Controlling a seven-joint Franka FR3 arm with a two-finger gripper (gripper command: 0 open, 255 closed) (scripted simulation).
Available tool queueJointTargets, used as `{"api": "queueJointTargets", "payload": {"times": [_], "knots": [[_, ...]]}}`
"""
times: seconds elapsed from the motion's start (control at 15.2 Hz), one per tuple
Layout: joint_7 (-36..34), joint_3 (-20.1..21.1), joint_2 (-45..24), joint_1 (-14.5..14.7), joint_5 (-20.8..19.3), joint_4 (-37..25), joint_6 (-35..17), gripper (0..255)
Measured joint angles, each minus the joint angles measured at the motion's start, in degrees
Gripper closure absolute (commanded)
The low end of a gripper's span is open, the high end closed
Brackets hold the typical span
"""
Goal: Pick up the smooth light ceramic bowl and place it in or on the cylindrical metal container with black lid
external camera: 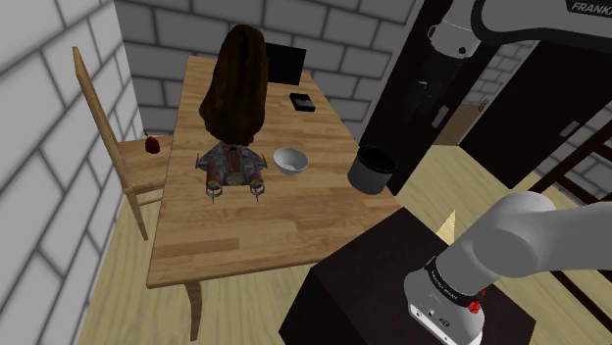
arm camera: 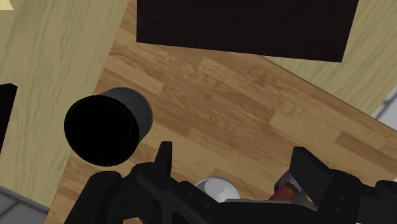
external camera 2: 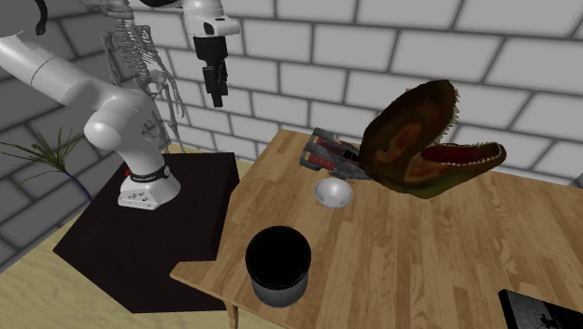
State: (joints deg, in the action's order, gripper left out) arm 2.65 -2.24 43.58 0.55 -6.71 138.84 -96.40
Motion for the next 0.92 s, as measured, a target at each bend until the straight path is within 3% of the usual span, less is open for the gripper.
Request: {"api": "queueJointTargets", "payload": {"times": [0.26, 0.92], "knots": [[-0.8, -0.2, -3.1, 0.0, 0.3, 1.2, -4.1, 0], [-1.7, -2.8, -22.8, -0.4, 1.7, -0.5, -22.4, 0]]}}
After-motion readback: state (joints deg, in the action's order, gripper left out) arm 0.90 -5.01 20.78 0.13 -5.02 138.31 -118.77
